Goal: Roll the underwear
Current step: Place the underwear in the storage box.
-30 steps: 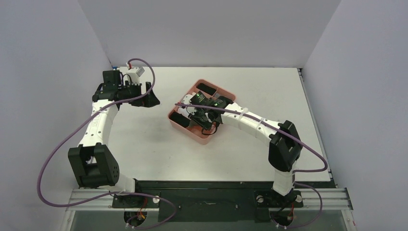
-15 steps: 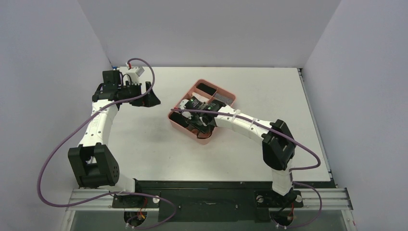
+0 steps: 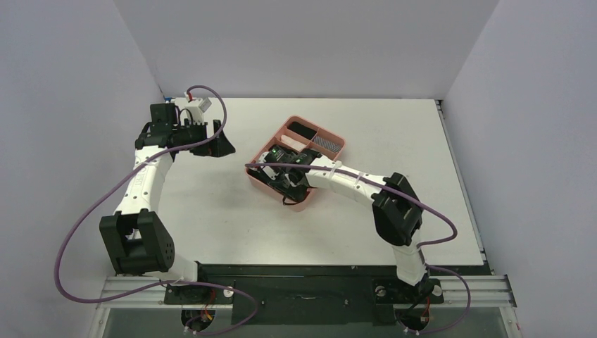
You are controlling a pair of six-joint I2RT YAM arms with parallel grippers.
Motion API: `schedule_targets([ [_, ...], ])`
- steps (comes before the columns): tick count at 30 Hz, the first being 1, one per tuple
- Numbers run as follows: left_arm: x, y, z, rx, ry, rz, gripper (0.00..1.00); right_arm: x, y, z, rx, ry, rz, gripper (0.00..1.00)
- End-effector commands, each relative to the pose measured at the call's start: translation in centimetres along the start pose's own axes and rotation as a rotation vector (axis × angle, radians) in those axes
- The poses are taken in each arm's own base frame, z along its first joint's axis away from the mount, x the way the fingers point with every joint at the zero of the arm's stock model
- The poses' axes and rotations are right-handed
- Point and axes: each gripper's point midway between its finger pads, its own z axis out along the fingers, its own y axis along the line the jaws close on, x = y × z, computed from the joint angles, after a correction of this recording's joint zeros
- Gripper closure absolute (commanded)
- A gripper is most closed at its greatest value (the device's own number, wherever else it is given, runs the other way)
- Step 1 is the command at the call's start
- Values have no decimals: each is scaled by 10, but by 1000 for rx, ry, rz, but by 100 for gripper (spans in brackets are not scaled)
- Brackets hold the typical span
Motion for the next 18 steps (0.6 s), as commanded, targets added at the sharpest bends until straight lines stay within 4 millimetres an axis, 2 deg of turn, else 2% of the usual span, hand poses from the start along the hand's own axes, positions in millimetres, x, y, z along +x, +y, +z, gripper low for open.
schedule_targets([
  [1,-7,-7,-8,23,-35,27,12,-15,3,-2,-63,-37,32,100],
  [11,-11,-10,-14,15,-52,43,12,-1,-1,20,-162,26,82,100],
  [18,-9,-8,-12,12,-47,36,12,10,1,27,-182,84,70,100],
])
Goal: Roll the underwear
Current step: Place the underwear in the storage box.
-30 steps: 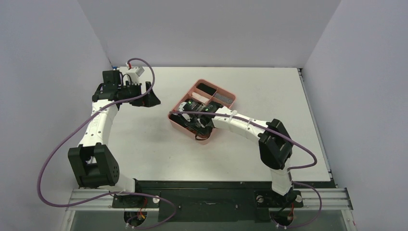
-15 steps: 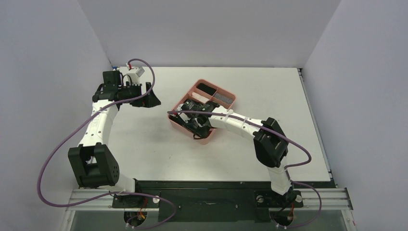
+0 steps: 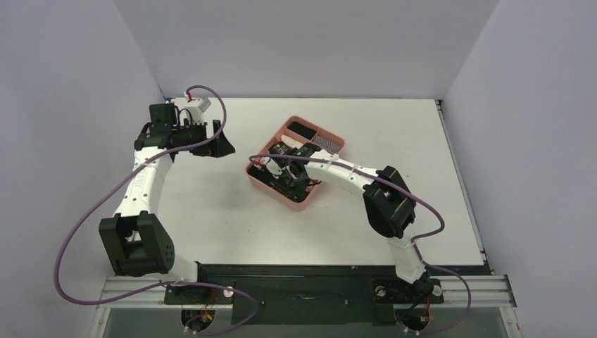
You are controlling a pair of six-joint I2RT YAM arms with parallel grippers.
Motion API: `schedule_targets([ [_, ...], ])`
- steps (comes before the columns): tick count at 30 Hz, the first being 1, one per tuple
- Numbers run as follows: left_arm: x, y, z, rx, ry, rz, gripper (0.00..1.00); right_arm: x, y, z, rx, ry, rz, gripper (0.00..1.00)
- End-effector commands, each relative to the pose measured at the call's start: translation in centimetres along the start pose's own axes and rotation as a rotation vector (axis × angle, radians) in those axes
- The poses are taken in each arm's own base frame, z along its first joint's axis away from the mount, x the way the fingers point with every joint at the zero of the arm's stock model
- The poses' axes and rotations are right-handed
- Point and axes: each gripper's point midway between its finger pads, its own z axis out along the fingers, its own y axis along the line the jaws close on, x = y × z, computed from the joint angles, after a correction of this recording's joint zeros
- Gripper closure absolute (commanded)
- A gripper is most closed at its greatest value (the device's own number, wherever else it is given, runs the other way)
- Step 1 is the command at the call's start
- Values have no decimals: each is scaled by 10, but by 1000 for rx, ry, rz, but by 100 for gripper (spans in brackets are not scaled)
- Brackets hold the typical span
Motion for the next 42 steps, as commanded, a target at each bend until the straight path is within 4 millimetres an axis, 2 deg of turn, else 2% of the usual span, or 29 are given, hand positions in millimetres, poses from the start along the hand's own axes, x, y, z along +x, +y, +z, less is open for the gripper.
schedule_targets([
  [1,-10,-6,-8,13,-42,31,12,-1,-3,0,-9,24,3,100],
  [11,-8,-6,-9,8,-37,29,12,6,-6,18,1,102,1,100],
  [24,-5,-4,-6,7,-30,26,12,31,-7,38,5,239,-39,100],
  [29,-5,-3,-7,2,-31,28,12,33,-11,38,2,241,-31,99],
  [31,-5,-3,-8,2,-32,27,12,28,-13,31,-5,216,-28,94],
  [34,-5,-2,-9,1,-33,25,12,21,-15,19,-17,177,-18,80],
  [36,-5,-1,-9,1,-33,22,12,15,-15,11,-27,145,-14,74],
  [42,-5,-1,-8,2,-30,22,12,1,-16,-11,-43,75,-10,62],
])
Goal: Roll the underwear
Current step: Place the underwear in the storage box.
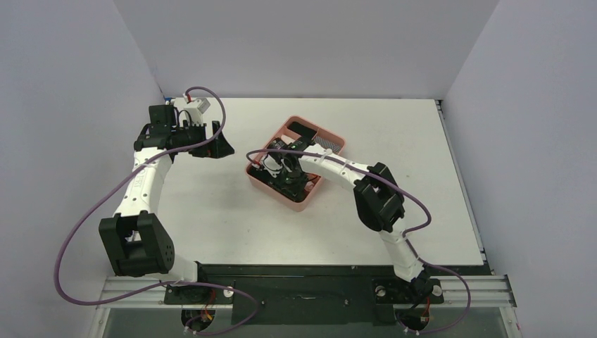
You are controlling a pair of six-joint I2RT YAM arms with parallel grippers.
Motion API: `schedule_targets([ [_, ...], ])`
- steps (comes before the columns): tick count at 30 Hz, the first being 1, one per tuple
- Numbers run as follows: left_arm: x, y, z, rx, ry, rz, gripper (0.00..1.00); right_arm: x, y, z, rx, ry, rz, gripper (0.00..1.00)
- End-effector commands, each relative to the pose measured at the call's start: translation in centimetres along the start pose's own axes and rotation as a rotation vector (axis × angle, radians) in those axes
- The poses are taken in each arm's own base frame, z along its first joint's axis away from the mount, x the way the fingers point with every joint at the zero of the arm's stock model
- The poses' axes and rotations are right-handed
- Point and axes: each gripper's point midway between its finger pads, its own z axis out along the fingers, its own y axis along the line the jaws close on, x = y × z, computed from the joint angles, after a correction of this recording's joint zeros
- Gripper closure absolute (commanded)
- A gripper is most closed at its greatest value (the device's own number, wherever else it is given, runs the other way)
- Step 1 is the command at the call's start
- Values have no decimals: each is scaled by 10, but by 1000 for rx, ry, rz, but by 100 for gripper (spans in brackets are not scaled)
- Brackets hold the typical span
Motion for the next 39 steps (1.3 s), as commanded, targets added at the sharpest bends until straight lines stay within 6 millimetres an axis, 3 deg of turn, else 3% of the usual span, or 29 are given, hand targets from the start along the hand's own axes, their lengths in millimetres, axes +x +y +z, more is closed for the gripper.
schedule_targets([
  [1,-9,-4,-8,6,-35,32,12,2,-15,-27,36,-31,12,60],
  [13,-8,-2,-7,1,-31,32,12,2,-19,-39,46,-39,8,48],
  [26,-8,0,-8,-5,-32,31,12,-5,-23,-55,58,-74,3,45],
  [39,-13,10,-12,-45,-54,38,10,-16,-39,-103,99,-187,25,45],
])
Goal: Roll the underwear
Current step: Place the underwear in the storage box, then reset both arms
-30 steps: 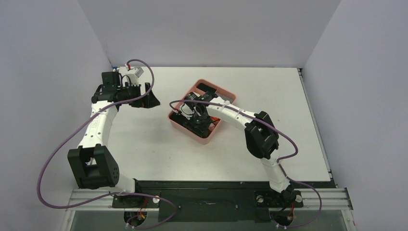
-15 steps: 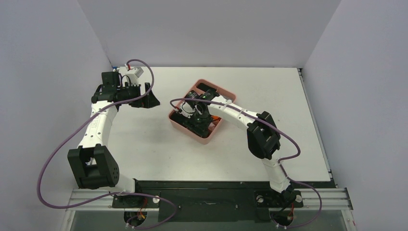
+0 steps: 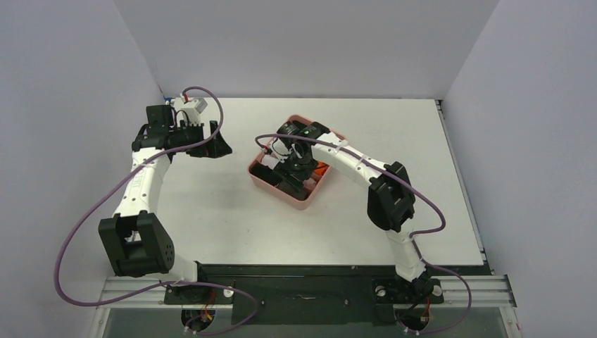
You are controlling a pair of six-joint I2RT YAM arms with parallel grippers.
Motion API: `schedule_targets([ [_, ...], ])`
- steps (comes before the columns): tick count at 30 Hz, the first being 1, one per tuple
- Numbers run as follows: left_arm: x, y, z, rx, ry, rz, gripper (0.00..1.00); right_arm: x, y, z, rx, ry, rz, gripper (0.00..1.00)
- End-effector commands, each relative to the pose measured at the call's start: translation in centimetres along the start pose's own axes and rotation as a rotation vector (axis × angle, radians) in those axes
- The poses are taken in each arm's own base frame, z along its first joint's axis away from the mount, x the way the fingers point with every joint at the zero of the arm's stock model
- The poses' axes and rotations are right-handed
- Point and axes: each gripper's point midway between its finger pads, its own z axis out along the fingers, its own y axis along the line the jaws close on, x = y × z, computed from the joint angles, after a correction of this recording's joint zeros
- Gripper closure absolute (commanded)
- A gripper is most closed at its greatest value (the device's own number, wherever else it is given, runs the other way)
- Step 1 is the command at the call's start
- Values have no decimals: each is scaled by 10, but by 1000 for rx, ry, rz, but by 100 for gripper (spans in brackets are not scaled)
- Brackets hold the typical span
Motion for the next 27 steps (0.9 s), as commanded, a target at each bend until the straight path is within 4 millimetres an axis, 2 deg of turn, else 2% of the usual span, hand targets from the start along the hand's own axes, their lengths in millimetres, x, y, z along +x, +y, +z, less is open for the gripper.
schedule_targets([
  [1,-14,6,-9,-39,-54,44,9,-15,-19,-56,78,-131,8,45],
  [7,-19,12,-9,-72,-78,47,5,-16,-35,-79,102,-198,47,45],
  [10,-22,21,-11,-112,-109,45,0,-10,-54,-94,143,-236,92,45],
  [13,-22,32,-14,-156,-144,22,3,-1,-75,-104,207,-268,145,45],
  [14,-27,36,-19,-172,-173,20,3,3,-85,-115,233,-291,167,44],
  [15,-25,41,-20,-183,-178,11,3,9,-96,-117,262,-299,197,43],
  [19,-28,50,-26,-232,-213,17,3,29,-127,-148,365,-381,281,40],
  [21,-30,54,-28,-255,-228,24,3,41,-139,-160,408,-415,323,39],
  [22,-31,56,-29,-269,-237,29,3,49,-142,-156,417,-407,339,39],
  [23,-30,57,-30,-277,-249,36,3,54,-152,-169,456,-445,369,39],
  [24,-31,58,-31,-286,-257,40,3,63,-155,-166,463,-437,387,38],
  [25,-31,58,-32,-290,-274,51,3,68,-163,-179,499,-478,416,38],
  [26,-26,60,-31,-299,-272,48,3,74,-166,-176,508,-486,437,38],
  [27,-30,59,-35,-306,-296,63,3,83,-173,-186,537,-510,465,37],
])
